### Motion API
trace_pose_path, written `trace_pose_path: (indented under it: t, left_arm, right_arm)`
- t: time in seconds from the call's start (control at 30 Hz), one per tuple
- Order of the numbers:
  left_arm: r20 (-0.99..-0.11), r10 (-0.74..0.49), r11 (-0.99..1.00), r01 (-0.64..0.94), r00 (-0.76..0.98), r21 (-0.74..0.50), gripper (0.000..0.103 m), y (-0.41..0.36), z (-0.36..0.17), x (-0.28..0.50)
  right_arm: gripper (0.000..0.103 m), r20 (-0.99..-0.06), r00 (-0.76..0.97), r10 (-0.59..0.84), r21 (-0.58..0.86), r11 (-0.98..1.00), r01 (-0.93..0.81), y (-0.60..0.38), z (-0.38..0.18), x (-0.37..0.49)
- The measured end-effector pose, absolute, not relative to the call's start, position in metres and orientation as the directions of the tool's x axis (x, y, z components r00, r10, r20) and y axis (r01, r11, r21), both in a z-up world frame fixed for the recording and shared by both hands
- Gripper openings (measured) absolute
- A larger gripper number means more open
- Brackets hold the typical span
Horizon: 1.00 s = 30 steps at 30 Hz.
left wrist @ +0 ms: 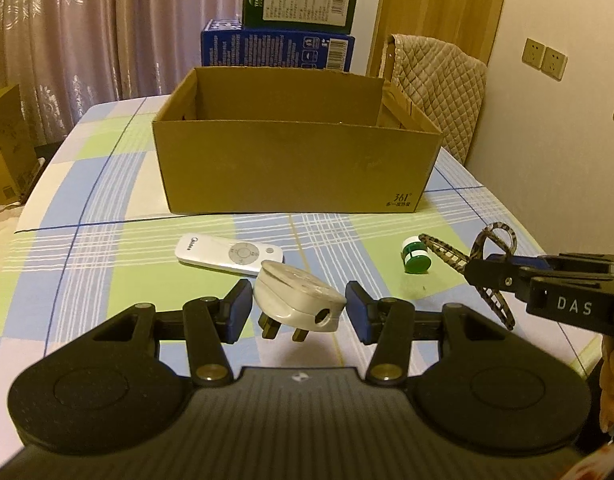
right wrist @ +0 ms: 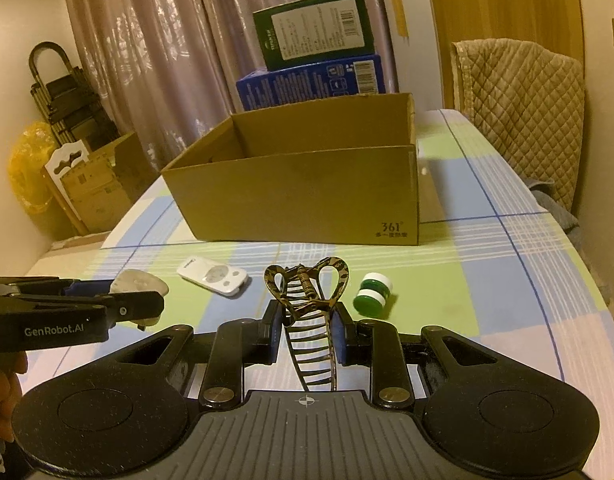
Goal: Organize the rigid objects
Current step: 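Carry the white plug and claw clip over the cardboard box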
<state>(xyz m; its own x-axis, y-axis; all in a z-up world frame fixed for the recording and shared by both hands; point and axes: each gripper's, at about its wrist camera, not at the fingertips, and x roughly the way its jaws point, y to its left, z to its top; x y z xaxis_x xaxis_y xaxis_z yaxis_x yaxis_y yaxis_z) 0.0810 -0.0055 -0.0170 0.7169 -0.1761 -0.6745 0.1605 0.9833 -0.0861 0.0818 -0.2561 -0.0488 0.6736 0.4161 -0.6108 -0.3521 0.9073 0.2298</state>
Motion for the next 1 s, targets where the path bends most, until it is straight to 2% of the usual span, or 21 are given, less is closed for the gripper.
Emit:
trace_pose_path:
  t: [0.53,0.83,1.0]
  left_arm:
    - [-0.652,-0.221,0.975,0.163,0.726,-0.149,0.046,0.011,0.009,0.09]
    - [-0.61,-0.236,0.972,0.177,0.756,-0.156,0.046,0.026,0.047,0.151]
    - [-0.595,-0.24,0.971,0.191,0.767,-0.146,0.046,0.033,0.064,0.199]
  right_arm:
    - [0.022,-0.598,0.69,0.408,0.198,0.909,-0.366,-0.26,-0.016,0.095]
    - [0.022,-0.543,0.728,0.418,0.177,0.905,-0.387,-0.259,0.031,0.158]
    - [0.022,-0.542,0.732,0.412,0.15,0.905,-0.398,-0.252,0.045,0.202]
